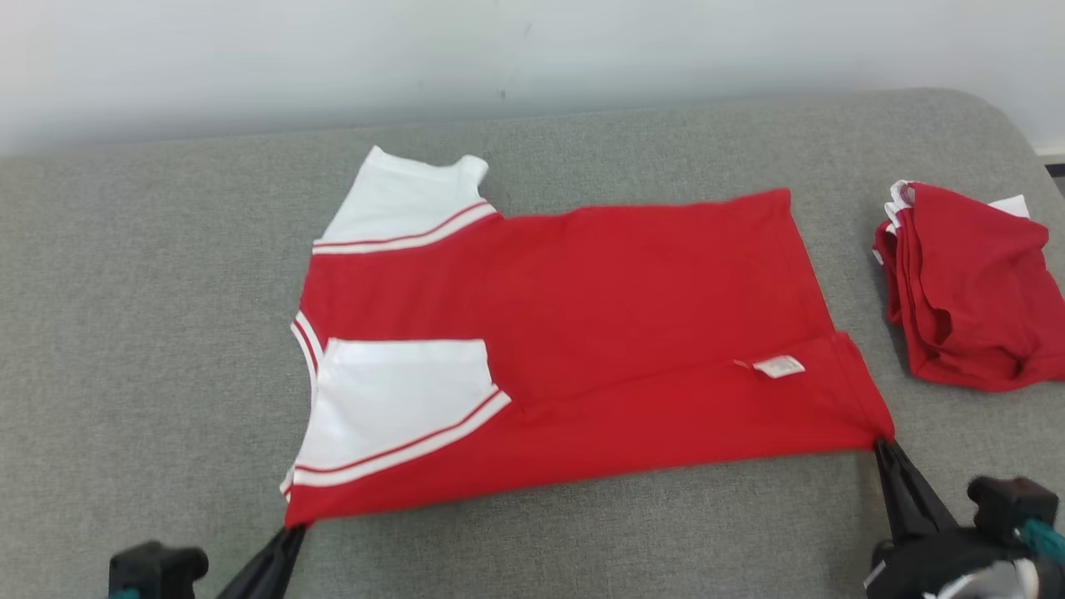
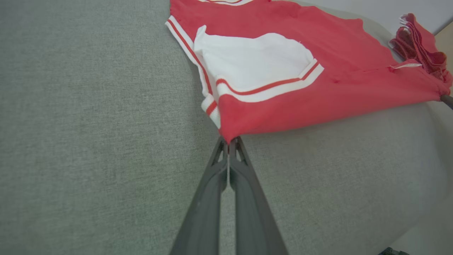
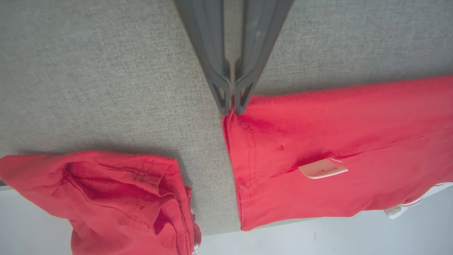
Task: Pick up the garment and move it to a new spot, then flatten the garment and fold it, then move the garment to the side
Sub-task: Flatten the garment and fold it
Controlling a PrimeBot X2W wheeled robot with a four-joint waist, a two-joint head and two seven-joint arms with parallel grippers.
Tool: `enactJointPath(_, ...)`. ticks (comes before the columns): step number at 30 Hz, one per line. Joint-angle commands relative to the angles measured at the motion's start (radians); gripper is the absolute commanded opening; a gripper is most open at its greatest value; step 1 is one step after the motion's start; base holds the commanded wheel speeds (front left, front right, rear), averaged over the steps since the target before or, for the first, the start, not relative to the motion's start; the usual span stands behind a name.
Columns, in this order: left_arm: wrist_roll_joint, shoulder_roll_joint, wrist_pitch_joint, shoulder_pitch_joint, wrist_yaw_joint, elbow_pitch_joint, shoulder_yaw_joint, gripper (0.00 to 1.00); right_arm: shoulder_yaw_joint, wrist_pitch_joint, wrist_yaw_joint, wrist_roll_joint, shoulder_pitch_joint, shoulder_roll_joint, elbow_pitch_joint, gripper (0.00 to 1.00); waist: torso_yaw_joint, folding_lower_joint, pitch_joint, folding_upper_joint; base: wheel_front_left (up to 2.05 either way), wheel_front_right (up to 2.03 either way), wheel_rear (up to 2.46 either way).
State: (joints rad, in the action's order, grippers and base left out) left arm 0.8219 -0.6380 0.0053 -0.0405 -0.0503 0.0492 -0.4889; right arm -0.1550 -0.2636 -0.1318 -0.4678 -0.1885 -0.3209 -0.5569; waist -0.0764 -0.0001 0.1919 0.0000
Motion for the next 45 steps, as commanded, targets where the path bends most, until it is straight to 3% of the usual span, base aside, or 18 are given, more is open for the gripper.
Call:
enactJointPath(1, 0.006, -0.009, -0.008, 0.023, -0.005, 0.008, 0.002, 0.0, -0.002, 0.0, 0.003, -0.011, 0.026, -0.013, 0.013, 0.0, 0.005, 0.0001, -0.006, 0.0, 0.0, 0.0, 0.0)
enactJointPath(8, 0.024, -0.015, -0.02, 0.126, -0.029, 0.054, -0.007, 0.0, 0.027, -0.001, 0.003, -0.029, 0.161, -0.036, 0.118, 0.0, 0.008, 0.0001, -0.027, 0.0, 0.0, 0.0, 0.0)
enactJointPath(17, 0.03, -0.009, -0.042, 0.225, -0.071, 0.09, -0.018, 0.0, 0.069, 0.024, 0.003, 0.032, 0.296, -0.031, 0.208, 0.0, 0.001, 0.0001, -0.056, 0.0, 0.0, 0.0, 0.0)
enactJointPath(28, -0.005, 0.016, -0.021, 0.227, -0.101, 0.049, -0.063, 0.0, 0.094, 0.095, 0.003, 0.042, 0.342, -0.003, 0.253, 0.0, -0.002, 0.0001, -0.072, 0.0, 0.0, 0.0, 0.0)
enactJointPath(29, -0.007, 0.021, -0.019, 0.22, -0.104, 0.045, -0.067, 0.16, 0.095, 0.101, 0.003, 0.043, 0.343, -0.001, 0.257, 0.08, -0.001, 0.0001, -0.072, 0.0, 0.0, 0.0, 0.0)
enactJointPath(30, -0.01, 0.024, -0.014, 0.213, -0.107, 0.04, -0.07, 0.35, 0.095, 0.107, 0.003, 0.04, 0.345, 0.003, 0.261, 0.34, -0.002, 0.0001, -0.071, 0.0, 0.0, 0.0, 0.0)
enactJointPath(31, -0.011, 0.025, -0.011, 0.207, -0.109, 0.037, -0.073, 0.45, 0.095, 0.112, 0.003, 0.039, 0.347, 0.005, 0.265, 1.0, -0.003, 0.0001, -0.07, 0.0, 0.0, 0.0, 0.0)
enactJointPath(32, -0.017, 0.024, -0.007, 0.202, -0.116, 0.032, -0.074, 0.55, 0.098, 0.117, 0.003, 0.04, 0.347, 0.006, 0.271, 1.0, -0.005, 0.0001, -0.07, 0.0, 0.0, 0.0, 0.0)
enactJointPath(33, -0.031, 0.016, 0.0, 0.198, -0.123, 0.027, -0.078, 1.0, 0.103, 0.117, 0.003, 0.046, 0.345, 0.005, 0.279, 1.0, -0.007, 0.0001, -0.069, 0.0, 0.0, 0.0, 0.0)
enactJointPath(38, -0.039, -0.023, 0.052, 0.218, -0.18, 0.053, -0.068, 1.0, 0.124, 0.119, 0.003, 0.073, 0.332, 0.008, 0.33, 1.0, -0.03, 0.0001, -0.058, 0.0, 0.0, 0.0, 0.0)
enactJointPath(39, -0.044, -0.05, 0.074, 0.225, -0.204, 0.068, -0.056, 1.0, 0.122, 0.121, 0.003, 0.078, 0.326, 0.008, 0.339, 1.0, -0.039, 0.0001, -0.054, 0.0, 0.0, 0.0, 0.0)
enactJointPath(40, -0.059, -0.106, 0.116, 0.216, -0.258, 0.136, -0.02, 1.0, 0.123, 0.122, 0.003, 0.091, 0.314, 0.006, 0.352, 1.0, -0.049, 0.0001, -0.048, 0.0, 0.0, 0.0, 0.0)
enactJointPath(43, -0.068, -0.181, 0.151, 0.165, -0.309, 0.251, 0.055, 1.0, 0.119, 0.115, 0.003, 0.11, 0.294, 0.015, 0.365, 1.0, -0.061, 0.0001, -0.043, 0.0, 0.0, 0.0, 0.0)
enactJointPath(45, -0.045, -0.191, 0.166, 0.11, -0.318, 0.307, 0.101, 1.0, 0.1, 0.113, 0.003, 0.122, 0.276, 0.023, 0.37, 1.0, -0.072, 0.0001, -0.041, 0.0, 0.0, 0.0, 0.0)
